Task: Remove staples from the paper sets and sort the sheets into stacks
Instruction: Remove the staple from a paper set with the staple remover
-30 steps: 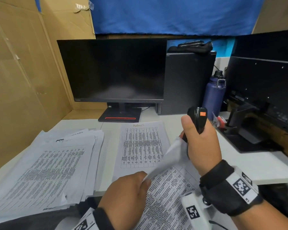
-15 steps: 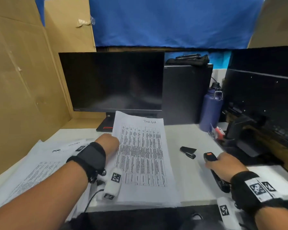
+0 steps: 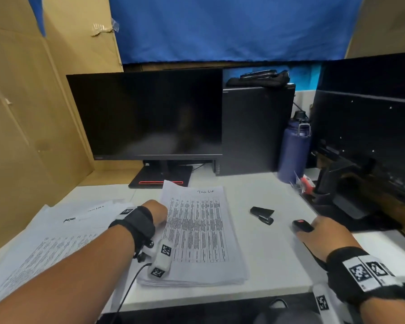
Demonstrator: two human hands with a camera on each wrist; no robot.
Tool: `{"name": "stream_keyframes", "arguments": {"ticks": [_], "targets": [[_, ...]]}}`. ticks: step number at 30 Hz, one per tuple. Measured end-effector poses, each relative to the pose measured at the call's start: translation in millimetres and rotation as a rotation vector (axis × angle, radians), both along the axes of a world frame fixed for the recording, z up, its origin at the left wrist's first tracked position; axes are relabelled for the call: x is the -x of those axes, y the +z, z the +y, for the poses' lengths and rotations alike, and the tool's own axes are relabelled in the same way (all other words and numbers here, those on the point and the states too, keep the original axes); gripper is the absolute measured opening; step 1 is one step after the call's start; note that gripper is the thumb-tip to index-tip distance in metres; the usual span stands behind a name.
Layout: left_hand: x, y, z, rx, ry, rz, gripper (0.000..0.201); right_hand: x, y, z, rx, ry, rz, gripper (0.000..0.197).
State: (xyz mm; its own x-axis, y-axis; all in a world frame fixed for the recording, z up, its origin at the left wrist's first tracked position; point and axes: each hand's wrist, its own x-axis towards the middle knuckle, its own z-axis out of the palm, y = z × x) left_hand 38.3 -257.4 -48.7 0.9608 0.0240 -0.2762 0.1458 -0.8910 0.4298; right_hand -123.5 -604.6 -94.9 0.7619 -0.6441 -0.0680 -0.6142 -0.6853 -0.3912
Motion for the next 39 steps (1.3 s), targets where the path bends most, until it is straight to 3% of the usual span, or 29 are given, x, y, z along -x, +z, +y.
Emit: {"name": "stream_keyframes", "arguments": {"ticks": [3,5,7,9,11,14,16,19,22,24,26,29,32,34,36,37,39], "targets": [[0,-1,2,0.123,0.052,-0.001,0.037,2,3,5,-0.005,-0.014,0.015,0.060],[2,4,5,0.112,0.021,-0.009,0.037,5,14,13,0.104,-0.019,-0.006,0.064],[11,11,11,0.127,0.012,0.034,0.037,8,31,29,0.183,0.035,-0.143,0.058],[26,15,24,0.182,-0.040,0.070,0.040,9,46,52,0.036,0.153,-0.374,0.045],[39,16,48,0.255,-0.097,0.093,0.044,6,53,78,-0.204,0.288,-0.485,0.033],[44,25,98,0.307,-0.040,0.067,0.035,-16,55,106,-0.381,0.446,-0.319,0.035],[37,32,138,0.139,0.010,-0.012,0.026,-40,52,107,-0.374,0.453,-0.197,0.039],[20,31,205,-0.398,0.055,-0.105,0.037,-79,41,89,-0.251,0.280,-0.223,0.037],[15,20,253,-0.594,0.096,0.023,0.050,-112,25,67,-0.051,0.246,-0.049,0.053],[12,12,268,-0.539,0.121,0.108,0.063,-118,21,67,0.084,0.297,0.127,0.057],[10,7,275,-0.487,0.160,0.105,0.071,-117,19,72,0.230,0.356,0.259,0.040],[6,2,282,-0.437,0.195,0.061,0.068,-117,14,74,0.331,0.344,0.299,0.021],[-2,-3,288,-0.340,0.213,0.012,0.068,-117,20,77,0.375,0.332,0.275,0.022],[-7,-4,293,-0.251,0.264,-0.033,0.074,-111,34,82,0.336,0.350,0.213,0.023],[-5,1,296,-0.131,0.344,-0.117,0.080,-106,41,84,0.161,0.336,0.008,0.015],[-1,7,295,-0.066,0.375,-0.156,0.077,-102,43,85,0.037,0.306,-0.135,0.010],[7,15,298,0.064,0.382,-0.213,0.053,-88,47,93,-0.264,0.254,-0.378,0.003]]}}
